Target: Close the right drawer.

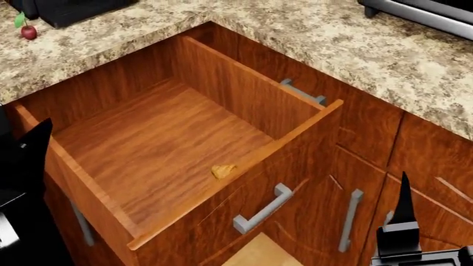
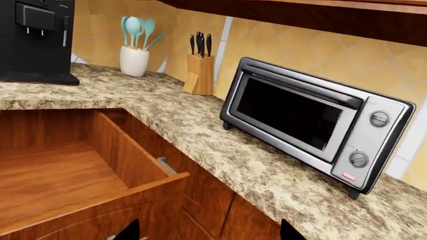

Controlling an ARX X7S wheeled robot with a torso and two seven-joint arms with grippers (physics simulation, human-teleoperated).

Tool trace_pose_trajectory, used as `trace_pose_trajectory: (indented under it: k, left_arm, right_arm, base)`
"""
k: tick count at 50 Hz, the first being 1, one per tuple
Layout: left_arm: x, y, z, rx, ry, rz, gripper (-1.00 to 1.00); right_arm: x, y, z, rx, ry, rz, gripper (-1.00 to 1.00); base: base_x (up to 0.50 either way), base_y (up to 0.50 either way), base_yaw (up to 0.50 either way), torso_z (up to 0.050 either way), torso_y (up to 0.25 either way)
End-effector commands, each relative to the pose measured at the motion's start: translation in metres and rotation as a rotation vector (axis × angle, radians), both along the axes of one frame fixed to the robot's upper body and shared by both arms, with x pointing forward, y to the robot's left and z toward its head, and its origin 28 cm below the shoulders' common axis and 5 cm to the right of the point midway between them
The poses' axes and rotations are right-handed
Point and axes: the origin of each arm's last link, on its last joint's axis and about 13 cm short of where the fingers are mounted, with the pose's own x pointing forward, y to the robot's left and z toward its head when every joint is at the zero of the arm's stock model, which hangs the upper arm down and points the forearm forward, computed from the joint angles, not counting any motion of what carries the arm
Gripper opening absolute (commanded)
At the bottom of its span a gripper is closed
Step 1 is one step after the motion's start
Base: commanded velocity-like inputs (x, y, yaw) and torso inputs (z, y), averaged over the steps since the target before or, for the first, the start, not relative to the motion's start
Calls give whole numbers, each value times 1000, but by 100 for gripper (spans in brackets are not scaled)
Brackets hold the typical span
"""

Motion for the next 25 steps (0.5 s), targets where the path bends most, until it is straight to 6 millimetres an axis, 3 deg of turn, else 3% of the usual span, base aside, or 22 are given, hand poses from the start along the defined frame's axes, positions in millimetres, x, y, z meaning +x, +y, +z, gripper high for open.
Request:
trace_pose_trajectory:
  k: [1, 8, 25]
  left_arm:
    - [0, -3, 0, -2, 2, 4, 100]
    - [-3, 7, 4, -10, -6, 17, 100]
    - [-3, 4, 1, -13, -2, 5, 100]
  right_arm:
    - [0, 1, -1, -1, 11, 10, 100]
    - [0, 1, -3, 5, 15, 15, 100]
    - [-1, 0, -5, 21, 6, 10, 100]
  base:
    - [198, -59, 0, 0, 0]
    - [240, -23, 0, 0, 0]
    - [230, -79, 0, 0, 0]
